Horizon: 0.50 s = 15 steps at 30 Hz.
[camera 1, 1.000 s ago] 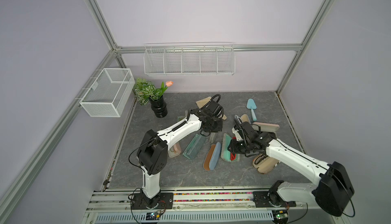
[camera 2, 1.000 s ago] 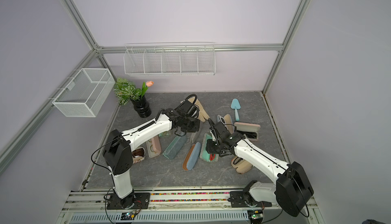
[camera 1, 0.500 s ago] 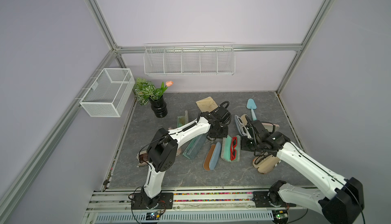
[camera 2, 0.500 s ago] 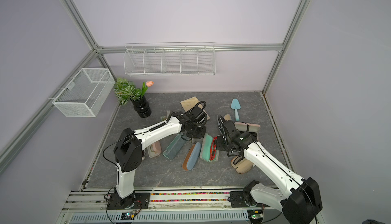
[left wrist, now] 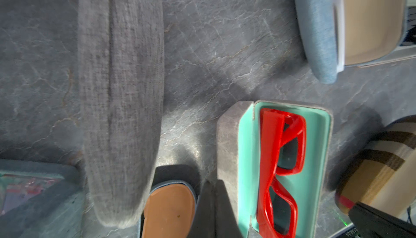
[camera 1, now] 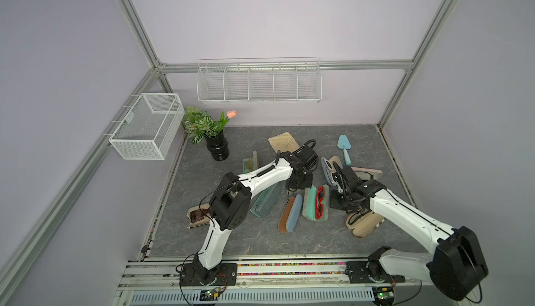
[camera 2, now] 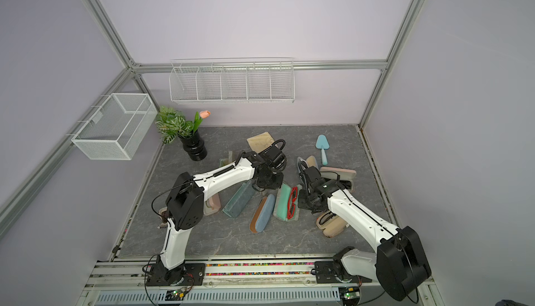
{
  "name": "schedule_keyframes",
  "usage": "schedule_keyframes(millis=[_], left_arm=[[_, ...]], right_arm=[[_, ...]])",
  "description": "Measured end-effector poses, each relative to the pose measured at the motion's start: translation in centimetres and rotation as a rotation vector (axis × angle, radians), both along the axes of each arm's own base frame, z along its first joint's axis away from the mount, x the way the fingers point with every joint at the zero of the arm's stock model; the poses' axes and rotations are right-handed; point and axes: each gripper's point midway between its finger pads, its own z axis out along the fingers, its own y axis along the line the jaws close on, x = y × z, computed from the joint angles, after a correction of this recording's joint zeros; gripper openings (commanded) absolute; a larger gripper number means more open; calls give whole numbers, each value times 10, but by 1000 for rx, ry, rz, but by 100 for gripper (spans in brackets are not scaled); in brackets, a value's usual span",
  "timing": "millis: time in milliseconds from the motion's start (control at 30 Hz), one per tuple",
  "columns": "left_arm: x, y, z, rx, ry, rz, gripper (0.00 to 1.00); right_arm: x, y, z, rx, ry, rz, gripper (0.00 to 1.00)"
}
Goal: Close the glasses case
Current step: Close the glasses case at the center of the board.
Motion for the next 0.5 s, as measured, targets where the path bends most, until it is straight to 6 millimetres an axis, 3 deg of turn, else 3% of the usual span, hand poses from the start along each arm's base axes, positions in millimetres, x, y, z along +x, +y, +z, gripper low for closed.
schedule_keyframes(millis=[500], left_arm=[[-1, 0, -14, 32, 24, -10, 0]], right_arm=[[4, 9, -20, 43, 28, 10, 8]])
